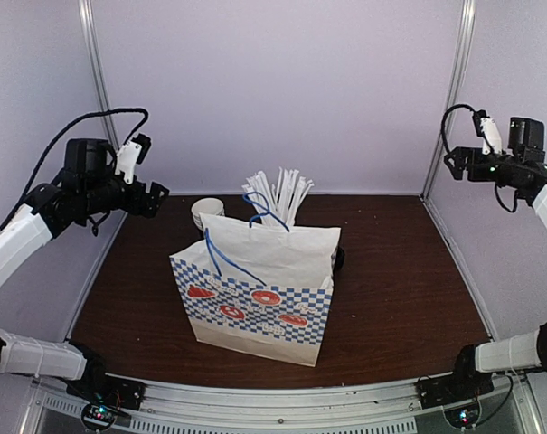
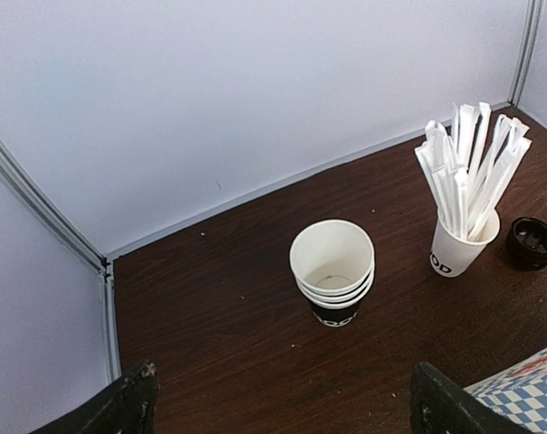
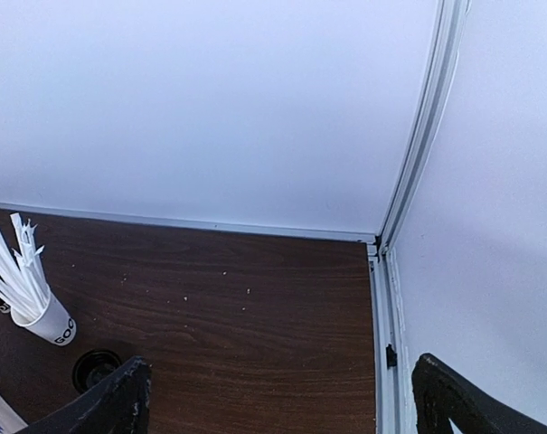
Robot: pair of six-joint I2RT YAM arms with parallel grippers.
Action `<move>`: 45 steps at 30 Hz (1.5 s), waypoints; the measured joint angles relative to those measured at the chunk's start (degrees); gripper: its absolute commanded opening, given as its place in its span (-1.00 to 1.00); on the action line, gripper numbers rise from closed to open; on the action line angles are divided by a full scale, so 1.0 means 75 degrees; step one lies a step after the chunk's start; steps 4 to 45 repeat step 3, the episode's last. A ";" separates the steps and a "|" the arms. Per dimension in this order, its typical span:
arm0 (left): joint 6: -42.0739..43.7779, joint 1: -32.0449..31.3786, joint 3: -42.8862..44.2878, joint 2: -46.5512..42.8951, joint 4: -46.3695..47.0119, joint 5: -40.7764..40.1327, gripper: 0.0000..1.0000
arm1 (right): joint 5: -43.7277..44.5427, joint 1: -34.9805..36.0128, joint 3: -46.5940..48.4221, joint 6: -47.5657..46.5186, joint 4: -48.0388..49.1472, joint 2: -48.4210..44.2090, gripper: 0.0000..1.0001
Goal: Pack the takeout coffee
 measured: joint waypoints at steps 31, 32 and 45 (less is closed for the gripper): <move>-0.0111 0.0003 0.0204 0.0090 -0.0105 0.0009 0.95 | 0.0157 0.0000 0.0087 -0.0064 -0.0070 -0.0175 0.99; -0.0111 0.0003 0.0204 0.0090 -0.0105 0.0009 0.95 | 0.0157 0.0000 0.0087 -0.0064 -0.0070 -0.0175 0.99; -0.0111 0.0003 0.0204 0.0090 -0.0105 0.0009 0.95 | 0.0157 0.0000 0.0087 -0.0064 -0.0070 -0.0175 0.99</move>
